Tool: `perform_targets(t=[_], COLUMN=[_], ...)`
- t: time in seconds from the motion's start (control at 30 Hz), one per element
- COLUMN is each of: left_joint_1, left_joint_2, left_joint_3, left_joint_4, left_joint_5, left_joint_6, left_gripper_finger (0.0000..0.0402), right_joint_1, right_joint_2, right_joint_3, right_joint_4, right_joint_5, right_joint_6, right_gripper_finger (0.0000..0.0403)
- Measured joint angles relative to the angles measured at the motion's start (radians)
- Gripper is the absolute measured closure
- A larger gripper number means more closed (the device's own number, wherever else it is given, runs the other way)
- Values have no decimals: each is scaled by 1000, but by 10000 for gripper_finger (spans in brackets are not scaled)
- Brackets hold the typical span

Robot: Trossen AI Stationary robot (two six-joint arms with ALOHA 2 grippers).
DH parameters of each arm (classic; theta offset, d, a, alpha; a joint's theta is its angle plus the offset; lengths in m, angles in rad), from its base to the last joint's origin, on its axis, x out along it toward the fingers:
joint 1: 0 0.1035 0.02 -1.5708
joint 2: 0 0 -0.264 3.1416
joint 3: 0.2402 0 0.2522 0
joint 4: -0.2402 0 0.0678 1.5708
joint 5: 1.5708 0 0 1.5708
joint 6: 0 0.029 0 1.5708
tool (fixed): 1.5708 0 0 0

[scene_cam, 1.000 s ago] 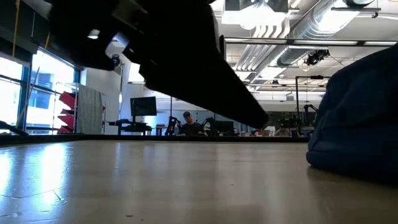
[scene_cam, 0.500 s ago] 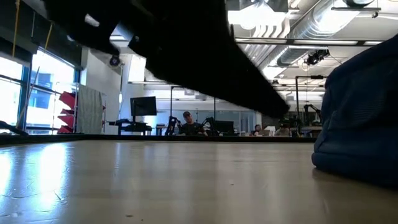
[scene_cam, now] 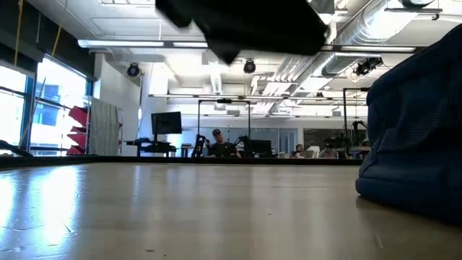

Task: Unpack backpack
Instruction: Move the black backpack to the bottom right of the table, then return to Home Position

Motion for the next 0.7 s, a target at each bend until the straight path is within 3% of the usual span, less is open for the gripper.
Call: perform_targets(t=[0.13,0.33,0.53,0.7], left_joint_1=[1,7,6,5], left_joint_2=[-144,-442,-799,-1072], left_joint_3=[-1,-36,-237,-491], left_joint_4=[-142,-418,-516,-405], left_joint_5=[-48,-111,-172,-209], left_joint_6=[-1,-126,-292,-352], left_gripper_finger=[384,400,401,401], right_joint_1=[-19,-115,-249,-445], right_joint_2=[-125,-365,-702,-947], right_joint_3=[-11,-181,-581,-919], right_joint_4=[-44,-14,357,829], right_joint_5=[138,191,135,-4], right_joint_6=[-148,-377,-578,-842], right_gripper_finger=[403,403,403,403])
